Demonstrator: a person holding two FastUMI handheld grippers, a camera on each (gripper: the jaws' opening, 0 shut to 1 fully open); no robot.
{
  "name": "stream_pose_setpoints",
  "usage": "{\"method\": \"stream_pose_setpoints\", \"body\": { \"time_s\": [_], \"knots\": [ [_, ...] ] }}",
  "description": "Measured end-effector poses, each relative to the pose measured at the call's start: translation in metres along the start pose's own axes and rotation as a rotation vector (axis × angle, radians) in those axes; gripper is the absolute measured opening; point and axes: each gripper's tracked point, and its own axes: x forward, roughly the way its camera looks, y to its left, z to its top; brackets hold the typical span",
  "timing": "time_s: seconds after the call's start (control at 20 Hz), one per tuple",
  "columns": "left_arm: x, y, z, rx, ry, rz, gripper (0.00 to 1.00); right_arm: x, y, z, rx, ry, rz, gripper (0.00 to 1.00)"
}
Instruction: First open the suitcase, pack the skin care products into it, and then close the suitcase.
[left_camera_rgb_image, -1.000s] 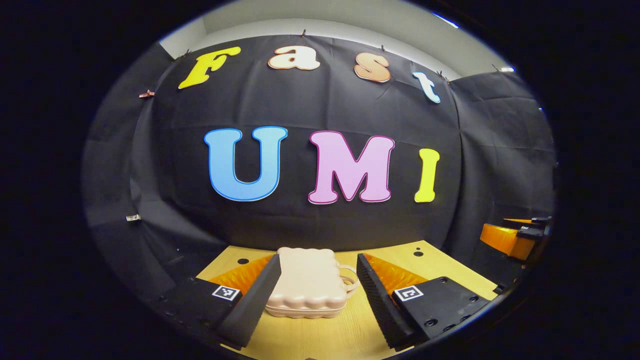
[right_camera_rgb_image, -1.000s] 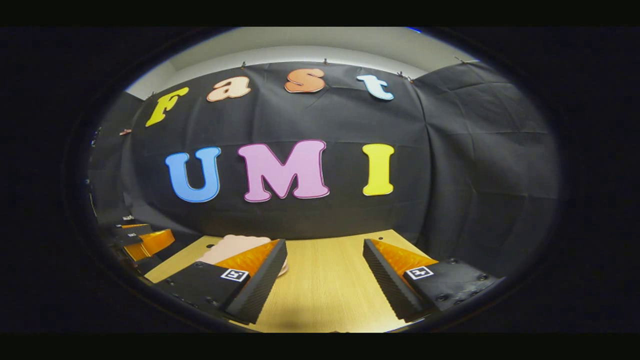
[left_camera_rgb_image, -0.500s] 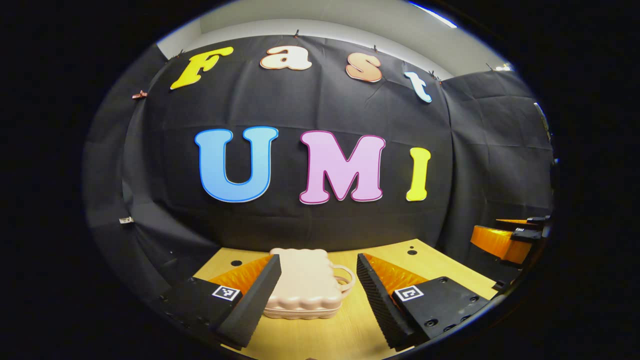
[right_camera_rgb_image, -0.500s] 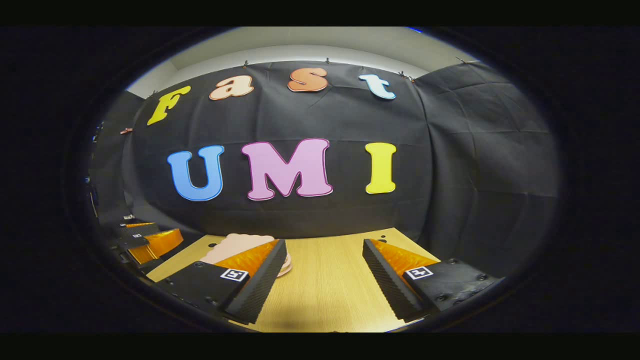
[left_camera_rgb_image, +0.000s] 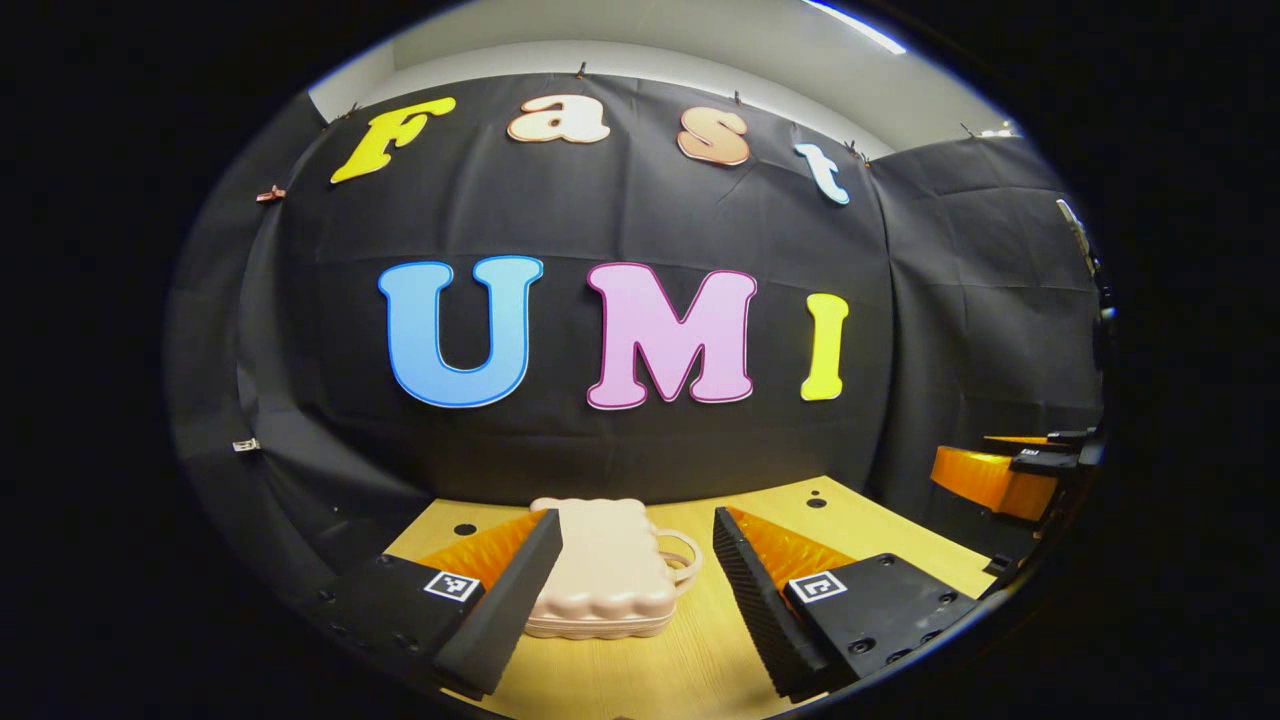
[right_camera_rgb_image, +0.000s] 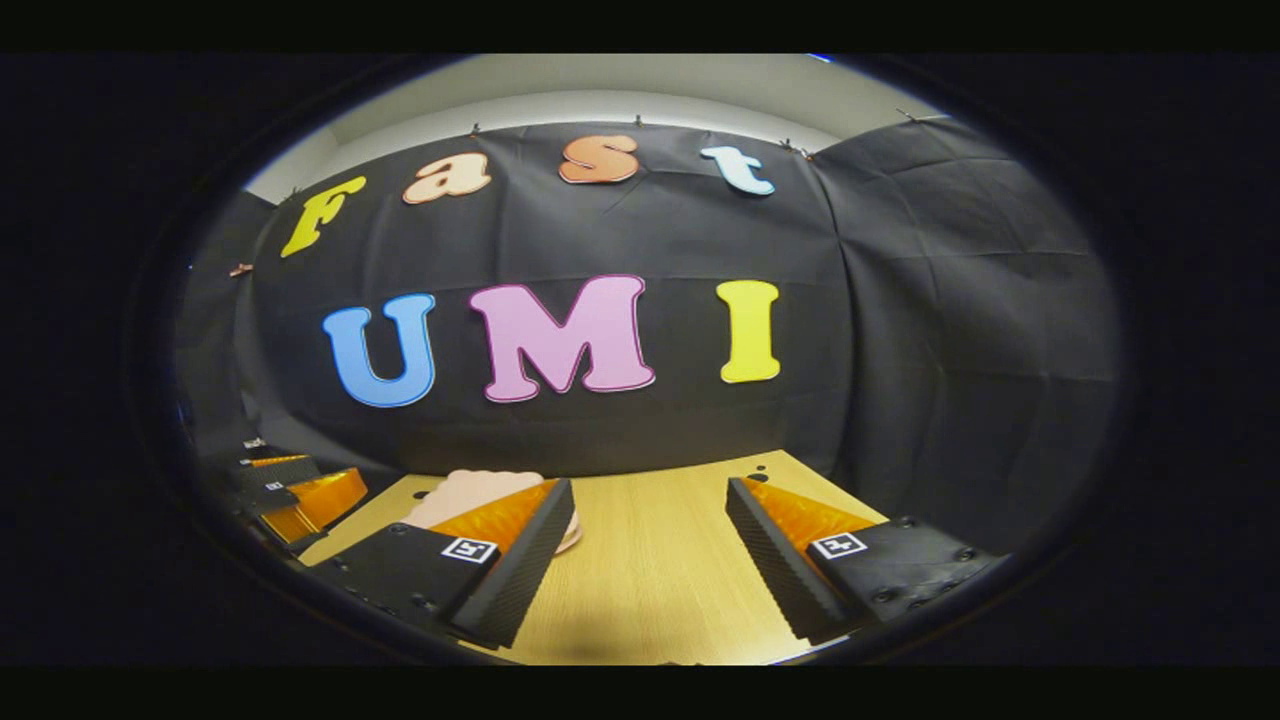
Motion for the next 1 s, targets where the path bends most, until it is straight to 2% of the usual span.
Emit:
{"method": "stream_pose_setpoints", "body": {
  "time_s": [0.5, 1.0],
  "knots": [
    [-0.005, 0.015, 0.013, -0.001, -0.058, 0.050, 0.96, 0.000, 0.008, -0.003, 0.002, 0.010, 0.020, 0.98],
    [-0.009, 0.016, 0.008, -0.002, -0.046, 0.056, 0.96, 0.004, 0.020, -0.007, -0.020, 0.029, 0.061, 0.98]
  ]
}}
